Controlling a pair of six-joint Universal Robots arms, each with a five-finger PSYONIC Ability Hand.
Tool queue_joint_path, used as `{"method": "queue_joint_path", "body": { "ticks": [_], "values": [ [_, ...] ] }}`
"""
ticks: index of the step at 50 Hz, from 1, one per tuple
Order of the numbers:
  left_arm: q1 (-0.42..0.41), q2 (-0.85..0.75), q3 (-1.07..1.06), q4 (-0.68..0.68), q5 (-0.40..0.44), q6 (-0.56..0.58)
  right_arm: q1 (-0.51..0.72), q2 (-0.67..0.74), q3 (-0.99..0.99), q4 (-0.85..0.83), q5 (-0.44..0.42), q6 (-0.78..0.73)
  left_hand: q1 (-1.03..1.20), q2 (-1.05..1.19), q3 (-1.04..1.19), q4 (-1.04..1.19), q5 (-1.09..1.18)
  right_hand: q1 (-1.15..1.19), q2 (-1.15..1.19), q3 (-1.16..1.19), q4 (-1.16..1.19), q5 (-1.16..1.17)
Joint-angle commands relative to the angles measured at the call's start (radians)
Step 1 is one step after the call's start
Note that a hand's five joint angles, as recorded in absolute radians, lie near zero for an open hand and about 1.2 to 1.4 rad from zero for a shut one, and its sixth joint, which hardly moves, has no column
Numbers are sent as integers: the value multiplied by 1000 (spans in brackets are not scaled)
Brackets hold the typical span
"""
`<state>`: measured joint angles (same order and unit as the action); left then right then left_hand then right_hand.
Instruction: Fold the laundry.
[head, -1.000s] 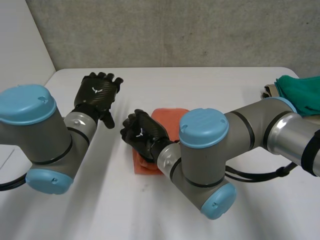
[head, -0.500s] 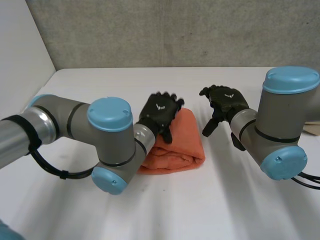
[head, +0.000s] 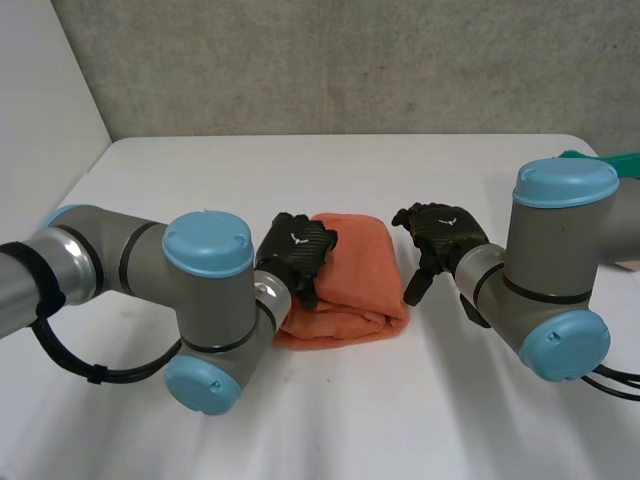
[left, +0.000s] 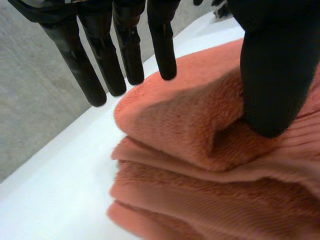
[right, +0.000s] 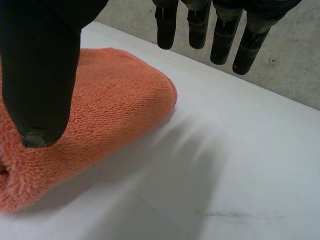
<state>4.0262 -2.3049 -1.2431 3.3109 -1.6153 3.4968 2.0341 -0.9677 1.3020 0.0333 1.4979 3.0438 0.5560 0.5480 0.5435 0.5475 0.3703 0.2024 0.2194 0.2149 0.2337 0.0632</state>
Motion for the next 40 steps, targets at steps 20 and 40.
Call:
{"method": "queue_joint_path", "body": {
  "ticks": [20, 40],
  "values": [
    [-13, 202, -271, 18, -136, 105, 61, 113, -346, 229, -122, -23, 840, 848, 853, 849, 851, -28, -45, -40, -59, -63],
    [30, 226, -151, 50, -127, 87, 92, 343, -474, 267, -99, -59, -307, -299, -295, -299, -296, -28, -45, -40, -59, -63]
  ]
}}
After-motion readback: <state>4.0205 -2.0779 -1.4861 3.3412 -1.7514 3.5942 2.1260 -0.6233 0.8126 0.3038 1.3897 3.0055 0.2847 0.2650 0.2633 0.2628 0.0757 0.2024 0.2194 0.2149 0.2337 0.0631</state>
